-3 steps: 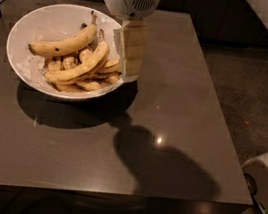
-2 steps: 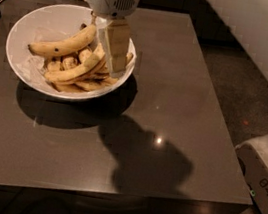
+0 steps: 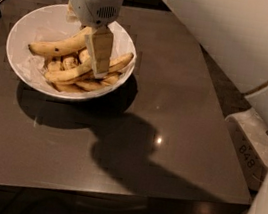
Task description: Pick banana from white bowl
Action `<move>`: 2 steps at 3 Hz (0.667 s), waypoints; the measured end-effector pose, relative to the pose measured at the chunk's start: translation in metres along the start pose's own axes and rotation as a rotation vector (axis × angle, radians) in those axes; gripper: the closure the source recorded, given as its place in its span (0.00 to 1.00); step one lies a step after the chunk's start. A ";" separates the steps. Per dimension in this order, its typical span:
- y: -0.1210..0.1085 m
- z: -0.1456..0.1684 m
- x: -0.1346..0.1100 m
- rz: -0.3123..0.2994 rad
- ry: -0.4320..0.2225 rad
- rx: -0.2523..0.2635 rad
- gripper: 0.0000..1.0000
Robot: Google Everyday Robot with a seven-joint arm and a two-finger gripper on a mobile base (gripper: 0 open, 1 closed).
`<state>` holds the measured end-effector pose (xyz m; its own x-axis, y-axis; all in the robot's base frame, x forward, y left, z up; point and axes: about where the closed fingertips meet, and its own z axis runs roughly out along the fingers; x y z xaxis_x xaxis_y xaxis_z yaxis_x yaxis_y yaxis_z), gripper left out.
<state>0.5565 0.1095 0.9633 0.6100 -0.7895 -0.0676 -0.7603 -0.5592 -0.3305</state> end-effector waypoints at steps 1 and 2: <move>-0.001 0.015 0.006 0.020 0.002 -0.034 0.30; -0.001 0.026 0.012 0.035 0.002 -0.059 0.33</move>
Offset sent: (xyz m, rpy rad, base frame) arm 0.0185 -0.0100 -0.0383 -0.0650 0.1033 -0.0474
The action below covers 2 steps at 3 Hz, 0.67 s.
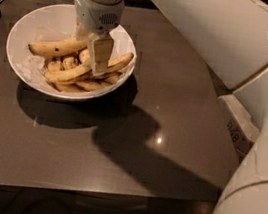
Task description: Pick banana from white bowl
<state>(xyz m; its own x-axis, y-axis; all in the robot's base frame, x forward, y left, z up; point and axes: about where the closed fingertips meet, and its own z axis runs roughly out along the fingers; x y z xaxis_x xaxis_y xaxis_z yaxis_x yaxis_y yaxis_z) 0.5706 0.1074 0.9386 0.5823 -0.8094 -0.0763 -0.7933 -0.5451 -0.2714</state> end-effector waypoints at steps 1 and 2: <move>-0.002 0.010 0.004 0.009 -0.003 -0.020 0.36; -0.003 0.021 0.005 0.009 -0.008 -0.039 0.37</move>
Offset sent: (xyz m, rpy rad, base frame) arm 0.0076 -0.0021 -0.0325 -0.0457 0.0793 -0.0003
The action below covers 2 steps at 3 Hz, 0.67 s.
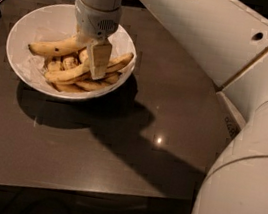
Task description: Pick banana from white bowl
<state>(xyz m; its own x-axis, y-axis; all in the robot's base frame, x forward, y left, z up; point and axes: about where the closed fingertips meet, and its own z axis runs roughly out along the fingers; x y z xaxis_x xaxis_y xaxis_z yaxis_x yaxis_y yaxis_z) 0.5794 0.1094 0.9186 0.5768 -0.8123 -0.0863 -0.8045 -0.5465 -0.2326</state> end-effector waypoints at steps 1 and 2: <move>0.001 0.010 -0.001 0.000 -0.006 -0.018 0.40; 0.002 0.015 0.000 -0.022 0.017 -0.029 0.60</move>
Offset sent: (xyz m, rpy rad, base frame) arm -0.0049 -0.0050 -0.0198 -0.0903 0.0157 0.0389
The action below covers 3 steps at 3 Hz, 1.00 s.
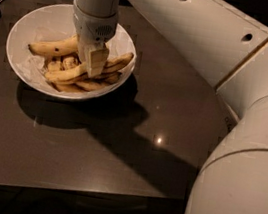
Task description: Pick banana from white bowl
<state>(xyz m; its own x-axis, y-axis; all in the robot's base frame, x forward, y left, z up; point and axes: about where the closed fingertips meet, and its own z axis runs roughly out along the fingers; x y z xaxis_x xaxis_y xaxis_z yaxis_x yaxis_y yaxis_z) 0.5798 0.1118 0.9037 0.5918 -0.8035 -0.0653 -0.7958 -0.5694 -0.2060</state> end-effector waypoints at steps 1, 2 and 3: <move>0.000 0.000 0.000 0.000 0.000 0.000 0.81; 0.000 0.000 0.000 0.000 0.000 0.001 1.00; 0.007 -0.025 0.004 0.044 -0.036 0.076 1.00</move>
Offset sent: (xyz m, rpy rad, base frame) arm 0.0000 0.0000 0.0000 0.0000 0.0000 0.0000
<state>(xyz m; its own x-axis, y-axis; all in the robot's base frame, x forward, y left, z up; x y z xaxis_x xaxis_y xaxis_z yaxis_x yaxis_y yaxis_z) 0.5738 0.1000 0.9262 0.5618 -0.8198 -0.1110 -0.8099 -0.5177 -0.2759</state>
